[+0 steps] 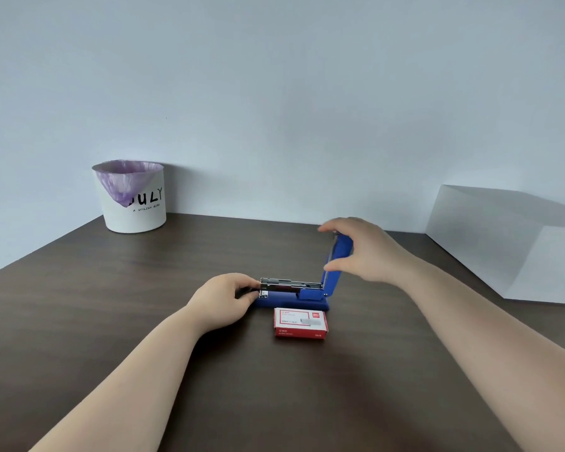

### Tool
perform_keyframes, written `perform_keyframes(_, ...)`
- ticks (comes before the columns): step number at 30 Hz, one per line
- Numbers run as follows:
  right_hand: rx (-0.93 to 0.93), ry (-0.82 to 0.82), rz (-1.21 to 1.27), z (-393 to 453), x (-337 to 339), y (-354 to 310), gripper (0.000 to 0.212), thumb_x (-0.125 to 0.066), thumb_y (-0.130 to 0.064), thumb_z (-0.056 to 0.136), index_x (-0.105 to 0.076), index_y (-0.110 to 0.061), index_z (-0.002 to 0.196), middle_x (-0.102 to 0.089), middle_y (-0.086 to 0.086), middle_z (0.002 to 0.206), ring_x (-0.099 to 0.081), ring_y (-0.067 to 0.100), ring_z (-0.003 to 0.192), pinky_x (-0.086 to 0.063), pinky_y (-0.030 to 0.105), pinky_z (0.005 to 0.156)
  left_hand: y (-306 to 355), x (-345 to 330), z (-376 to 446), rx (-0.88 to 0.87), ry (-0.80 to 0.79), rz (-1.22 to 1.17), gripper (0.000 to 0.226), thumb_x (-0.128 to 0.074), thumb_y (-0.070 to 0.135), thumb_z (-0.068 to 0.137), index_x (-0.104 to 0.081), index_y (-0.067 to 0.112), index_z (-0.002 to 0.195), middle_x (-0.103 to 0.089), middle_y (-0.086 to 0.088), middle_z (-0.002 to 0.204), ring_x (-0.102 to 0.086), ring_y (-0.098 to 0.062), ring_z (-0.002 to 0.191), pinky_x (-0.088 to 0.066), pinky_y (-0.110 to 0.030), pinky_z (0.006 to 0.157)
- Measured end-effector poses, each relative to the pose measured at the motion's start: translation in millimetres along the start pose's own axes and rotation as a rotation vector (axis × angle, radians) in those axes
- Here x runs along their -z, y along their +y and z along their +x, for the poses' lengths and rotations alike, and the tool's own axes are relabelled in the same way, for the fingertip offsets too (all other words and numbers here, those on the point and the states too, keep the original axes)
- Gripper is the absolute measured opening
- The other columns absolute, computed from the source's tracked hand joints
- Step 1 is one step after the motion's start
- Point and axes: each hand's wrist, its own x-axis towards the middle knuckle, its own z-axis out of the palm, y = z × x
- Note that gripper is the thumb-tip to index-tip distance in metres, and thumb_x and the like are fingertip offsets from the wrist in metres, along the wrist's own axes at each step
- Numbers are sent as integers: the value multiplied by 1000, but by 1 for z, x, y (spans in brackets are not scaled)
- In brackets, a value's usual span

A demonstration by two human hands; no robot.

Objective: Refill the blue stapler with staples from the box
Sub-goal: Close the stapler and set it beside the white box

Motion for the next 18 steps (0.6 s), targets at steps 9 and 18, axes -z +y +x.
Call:
perform_keyframes(9, -10, -172, 20, 7, -60, -25, 41, -69, -26, 80, -59, -23, 119, -67, -3, 118, -61, 17, 107, -49, 35, 94, 1, 2, -2, -8, -7, 10, 26, -54, 24, 89, -66, 27, 112, -68, 7, 114, -60, -16, 104, -46, -29, 91)
perform_keyframes(18, -29, -94, -48, 0, -50, -9, 46, -59, -41, 86, -51, -27, 129, -63, -8, 119, -46, 12, 114, -43, 34, 97, 0, 2, -1, -4, -2, 3, 25, -54, 25, 89, -67, 26, 110, -68, 8, 115, -60, -16, 106, -47, -31, 94)
